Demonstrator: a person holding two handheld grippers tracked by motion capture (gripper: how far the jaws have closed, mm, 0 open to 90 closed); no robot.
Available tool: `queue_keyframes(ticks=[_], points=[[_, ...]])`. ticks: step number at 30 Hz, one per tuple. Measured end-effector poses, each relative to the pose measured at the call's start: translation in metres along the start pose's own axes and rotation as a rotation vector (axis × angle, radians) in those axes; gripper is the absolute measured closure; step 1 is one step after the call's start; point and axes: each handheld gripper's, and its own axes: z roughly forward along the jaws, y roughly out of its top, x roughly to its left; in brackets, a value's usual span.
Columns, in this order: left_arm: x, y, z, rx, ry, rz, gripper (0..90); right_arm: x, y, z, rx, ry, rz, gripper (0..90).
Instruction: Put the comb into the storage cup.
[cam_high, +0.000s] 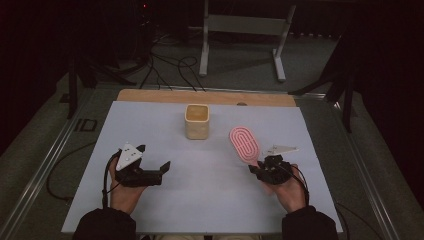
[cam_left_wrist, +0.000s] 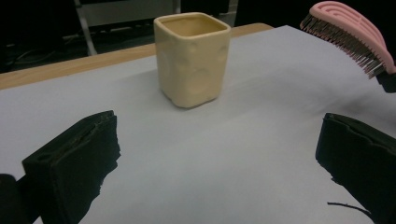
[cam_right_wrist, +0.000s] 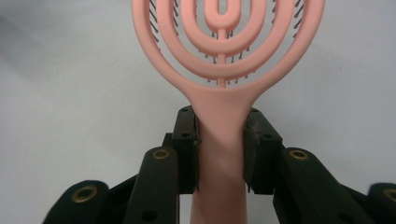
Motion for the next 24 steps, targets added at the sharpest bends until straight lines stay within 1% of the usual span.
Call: queue_keyframes(ticks=[7, 16, 18, 24], points=[[-0.005, 0.006, 0.008, 0.002, -0.020, 0.003, 0.2, 0.003, 0.002, -0.001, -0.012, 0.010, -0.001, 69.9], [-0.013, 0.013, 0.022, 0.014, -0.057, 0.008, 0.2, 0.008, 0.004, 0.000, -0.015, 0.022, -0.008, 69.9], [-0.016, 0.015, 0.024, 0.016, -0.064, 0.014, 0.2, 0.008, 0.004, 0.000, -0.018, 0.021, -0.008, 69.9], [-0.022, 0.019, 0.032, 0.020, -0.089, 0.015, 0.2, 0.011, 0.005, -0.001, -0.029, 0.028, -0.007, 69.9]])
